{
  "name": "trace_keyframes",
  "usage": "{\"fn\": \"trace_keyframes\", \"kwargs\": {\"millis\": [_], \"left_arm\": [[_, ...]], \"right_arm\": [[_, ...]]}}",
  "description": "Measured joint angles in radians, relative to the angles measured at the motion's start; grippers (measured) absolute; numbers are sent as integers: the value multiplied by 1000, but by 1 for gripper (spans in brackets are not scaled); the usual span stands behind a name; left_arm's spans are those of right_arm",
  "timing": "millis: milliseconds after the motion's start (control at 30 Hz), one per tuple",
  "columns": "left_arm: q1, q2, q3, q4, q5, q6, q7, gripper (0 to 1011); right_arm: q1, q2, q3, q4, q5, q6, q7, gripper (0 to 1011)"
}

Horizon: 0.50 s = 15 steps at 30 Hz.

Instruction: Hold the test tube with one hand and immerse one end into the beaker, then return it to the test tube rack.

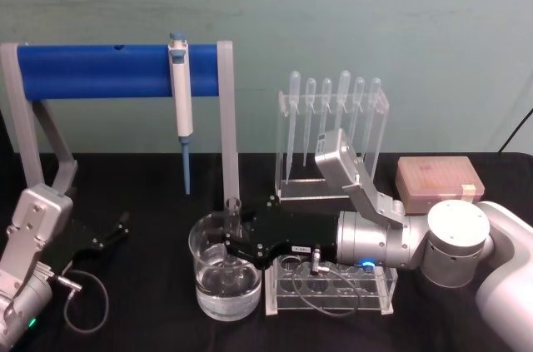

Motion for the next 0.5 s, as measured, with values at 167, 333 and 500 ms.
{"fn": "trace_keyframes", "kwargs": {"millis": [167, 333, 500], "left_arm": [[0, 0, 0, 0, 0, 0, 0, 1000], [0, 0, 0, 0, 0, 0, 0, 1000], [0, 0, 0, 0, 0, 0, 0, 1000]], "right_arm": [[0, 0, 0, 0, 0, 0, 0, 224], [0, 0, 0, 0, 0, 0, 0, 224], [0, 0, 0, 0, 0, 0, 0, 224]]}}
